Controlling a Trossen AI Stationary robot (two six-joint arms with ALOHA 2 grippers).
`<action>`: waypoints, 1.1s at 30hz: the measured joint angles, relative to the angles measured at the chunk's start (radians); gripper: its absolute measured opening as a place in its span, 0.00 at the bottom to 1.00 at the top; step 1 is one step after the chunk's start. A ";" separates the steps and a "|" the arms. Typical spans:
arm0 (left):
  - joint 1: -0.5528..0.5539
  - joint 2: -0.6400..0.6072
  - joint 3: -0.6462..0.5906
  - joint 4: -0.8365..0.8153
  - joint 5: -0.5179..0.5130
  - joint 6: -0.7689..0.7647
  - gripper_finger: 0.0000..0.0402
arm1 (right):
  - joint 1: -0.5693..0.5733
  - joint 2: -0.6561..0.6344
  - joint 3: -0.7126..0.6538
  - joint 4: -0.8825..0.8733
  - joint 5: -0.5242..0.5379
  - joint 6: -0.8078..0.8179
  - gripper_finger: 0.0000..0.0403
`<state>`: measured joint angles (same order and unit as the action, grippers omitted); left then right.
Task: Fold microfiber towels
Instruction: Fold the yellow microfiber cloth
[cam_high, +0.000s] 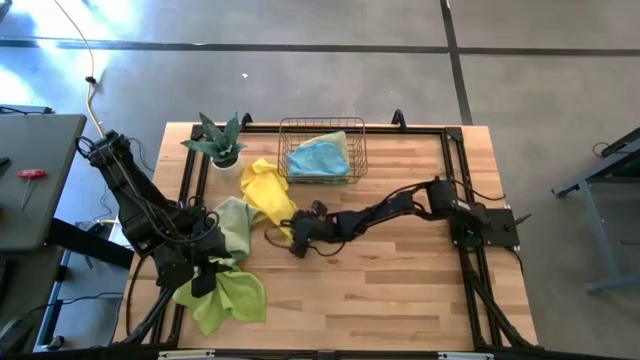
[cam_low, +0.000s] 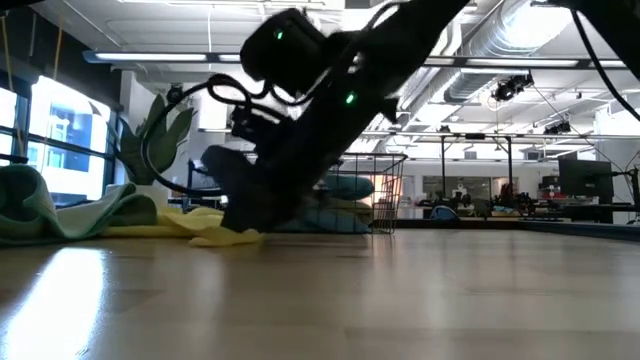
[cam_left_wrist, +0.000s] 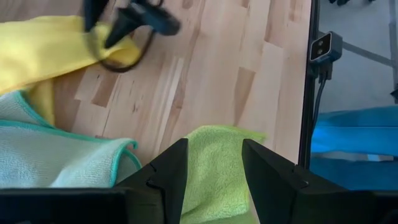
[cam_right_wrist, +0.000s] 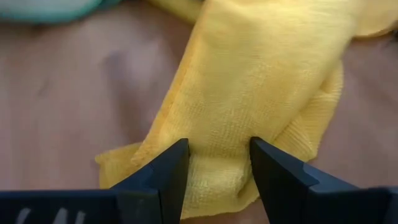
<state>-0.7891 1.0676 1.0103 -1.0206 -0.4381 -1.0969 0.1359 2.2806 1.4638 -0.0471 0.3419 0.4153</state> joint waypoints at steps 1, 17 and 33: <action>0.000 0.000 0.000 0.000 0.000 0.000 0.35 | 0.011 -0.014 -0.001 -0.038 -0.010 -0.011 0.41; 0.004 0.000 0.000 0.002 -0.079 0.016 0.35 | 0.191 -0.242 -0.009 -1.001 -0.174 0.123 0.41; 0.084 0.000 0.000 0.113 -0.172 0.060 0.35 | 0.279 -0.342 -0.007 -0.720 0.187 0.380 0.41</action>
<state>-0.7049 1.0676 1.0103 -0.9080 -0.6100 -1.0370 0.4153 1.9384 1.4571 -0.7671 0.5291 0.7950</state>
